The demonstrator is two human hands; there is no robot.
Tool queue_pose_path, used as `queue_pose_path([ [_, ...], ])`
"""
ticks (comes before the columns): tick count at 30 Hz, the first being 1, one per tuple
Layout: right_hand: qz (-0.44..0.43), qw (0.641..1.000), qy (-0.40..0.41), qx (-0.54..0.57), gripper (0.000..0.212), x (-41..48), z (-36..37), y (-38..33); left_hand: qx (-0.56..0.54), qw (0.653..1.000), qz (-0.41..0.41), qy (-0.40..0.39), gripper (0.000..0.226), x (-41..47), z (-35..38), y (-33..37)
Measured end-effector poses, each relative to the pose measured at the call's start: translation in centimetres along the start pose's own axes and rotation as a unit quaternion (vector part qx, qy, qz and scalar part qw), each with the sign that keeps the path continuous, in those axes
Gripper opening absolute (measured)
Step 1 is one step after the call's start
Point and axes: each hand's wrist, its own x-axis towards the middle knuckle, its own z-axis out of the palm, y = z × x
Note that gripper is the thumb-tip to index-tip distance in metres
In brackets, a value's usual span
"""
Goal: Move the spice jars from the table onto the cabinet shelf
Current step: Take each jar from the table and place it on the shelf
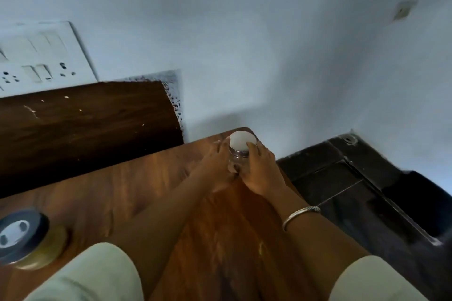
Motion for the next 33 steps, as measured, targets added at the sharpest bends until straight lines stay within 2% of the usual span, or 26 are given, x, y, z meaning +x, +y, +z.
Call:
queue_pose_path([
  [5, -0.004, 1.000, -0.020, -0.012, 0.078, 2.9, 2.2, 2.1, -0.014, 1.000, -0.017, -0.004, 0.101, 2.9, 2.2, -0.6],
  [9, -0.006, 0.999, -0.035, 0.026, 0.081, 4.6, 3.3, 2.6, -0.035, 0.999, -0.023, -0.008, 0.103, 4.7, 4.3, -1.0],
  [14, -0.024, 0.996, -0.011, 0.088, 0.082, 4.7, 4.0, 2.5, -0.062, 0.996, 0.004, 0.057, 0.100, 5.4, 6.0, -1.4],
  [20, -0.015, 0.979, 0.041, 0.198, 0.093, 4.1, 2.9, 2.1, -0.134, 0.986, 0.027, 0.098, 0.100, 4.0, 3.8, -2.3],
  [24, -0.023, 0.972, 0.069, 0.225, 0.098, 3.1, 2.0, -1.2, -0.186, 0.975, 0.022, 0.117, 0.111, 1.4, 1.6, -3.1],
  [28, -0.045, 0.971, 0.077, 0.221, 0.094, 1.3, 1.4, -5.6, -0.223, 0.963, -0.001, 0.151, 0.114, -1.8, -1.3, -4.2],
  [33, -0.099, 0.959, 0.070, 0.254, 0.087, -1.5, 1.1, -10.5, -0.264, 0.953, -0.033, 0.148, 0.115, -6.8, -5.4, -5.5],
])
